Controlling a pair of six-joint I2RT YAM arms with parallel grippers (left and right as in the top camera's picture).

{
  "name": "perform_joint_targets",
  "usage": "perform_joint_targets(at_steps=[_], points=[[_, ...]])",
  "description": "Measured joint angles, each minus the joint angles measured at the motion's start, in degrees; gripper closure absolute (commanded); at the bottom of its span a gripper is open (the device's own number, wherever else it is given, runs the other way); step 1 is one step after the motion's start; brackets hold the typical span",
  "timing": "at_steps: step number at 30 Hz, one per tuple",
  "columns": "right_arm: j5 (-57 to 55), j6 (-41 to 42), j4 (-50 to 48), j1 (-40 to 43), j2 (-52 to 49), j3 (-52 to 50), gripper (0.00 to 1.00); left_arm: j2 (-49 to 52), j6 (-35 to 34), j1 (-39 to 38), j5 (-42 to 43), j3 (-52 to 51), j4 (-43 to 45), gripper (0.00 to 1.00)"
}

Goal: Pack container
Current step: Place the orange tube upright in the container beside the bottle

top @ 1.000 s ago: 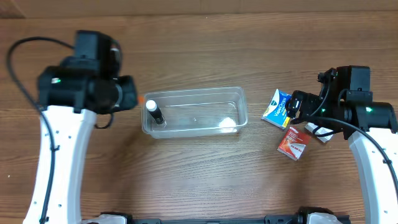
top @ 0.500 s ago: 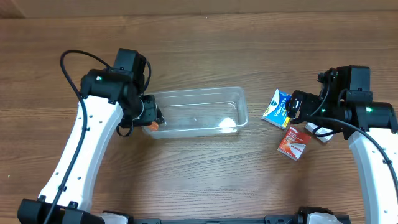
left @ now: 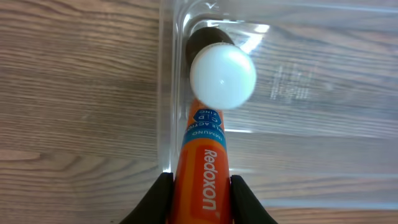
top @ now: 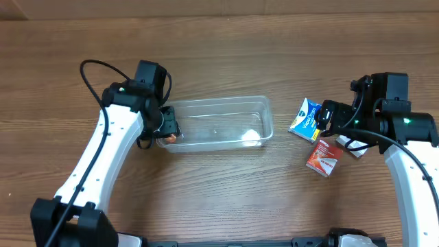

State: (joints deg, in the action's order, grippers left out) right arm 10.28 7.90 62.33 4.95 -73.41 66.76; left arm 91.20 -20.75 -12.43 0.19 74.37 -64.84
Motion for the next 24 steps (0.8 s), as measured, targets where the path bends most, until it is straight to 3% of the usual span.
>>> perform_joint_targets(at_steps=[4,6,10,19,24], points=[[0.0,0.0,0.0,0.0,0.0,0.0,0.0,3.9,-0.1,0.0,0.0,0.0,0.0,0.87],[0.0,0.0,0.1,0.0,0.0,0.0,0.0,4.5,-0.1,0.0,0.1,0.1,0.1,0.69],[0.0,0.0,0.0,0.0,0.0,0.0,0.0,5.5,-0.3,-0.3,0.5,0.0,0.2,0.62],[0.0,0.0,0.0,0.0,0.0,0.0,0.0,5.6,-0.3,-0.3,1.2,0.5,-0.7,0.59],[0.0,0.0,0.3,0.0,0.0,0.0,0.0,5.6,-0.3,-0.3,1.1,9.2,-4.5,0.55]])
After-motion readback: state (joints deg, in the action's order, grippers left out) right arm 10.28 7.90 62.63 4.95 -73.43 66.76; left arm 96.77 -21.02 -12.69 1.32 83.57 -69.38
